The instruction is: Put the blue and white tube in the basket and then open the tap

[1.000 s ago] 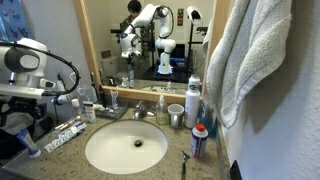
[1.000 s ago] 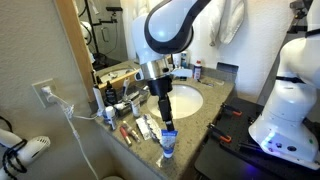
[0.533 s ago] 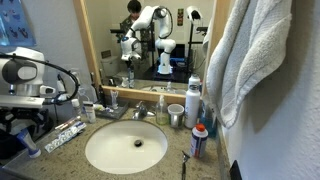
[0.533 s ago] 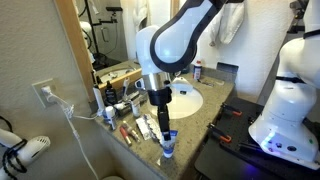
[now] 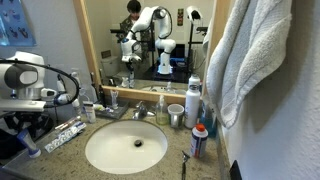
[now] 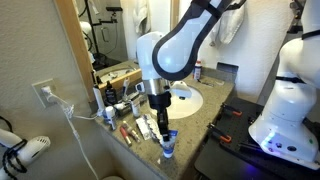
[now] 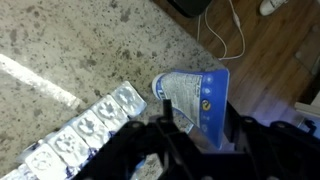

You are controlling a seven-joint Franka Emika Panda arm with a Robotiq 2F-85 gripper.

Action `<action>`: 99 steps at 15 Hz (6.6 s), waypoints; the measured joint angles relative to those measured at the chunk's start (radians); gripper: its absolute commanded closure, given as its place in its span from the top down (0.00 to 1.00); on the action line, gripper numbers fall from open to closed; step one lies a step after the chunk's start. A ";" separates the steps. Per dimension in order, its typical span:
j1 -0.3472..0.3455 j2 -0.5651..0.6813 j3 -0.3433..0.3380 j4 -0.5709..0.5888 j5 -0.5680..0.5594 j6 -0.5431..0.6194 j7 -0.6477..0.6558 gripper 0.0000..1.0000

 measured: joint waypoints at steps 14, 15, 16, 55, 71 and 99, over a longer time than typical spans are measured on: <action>-0.046 -0.037 -0.071 0.114 -0.184 -0.108 0.173 0.04; -0.058 -0.047 -0.087 0.136 -0.211 -0.135 0.188 0.04; -0.069 -0.057 -0.102 0.162 -0.239 -0.166 0.204 0.04; -0.144 0.426 -0.326 0.694 -0.436 0.058 0.640 0.04; -0.132 0.439 -0.343 0.749 -0.380 0.058 0.645 1.00; -0.293 0.139 -0.440 0.394 -0.527 0.014 0.419 1.00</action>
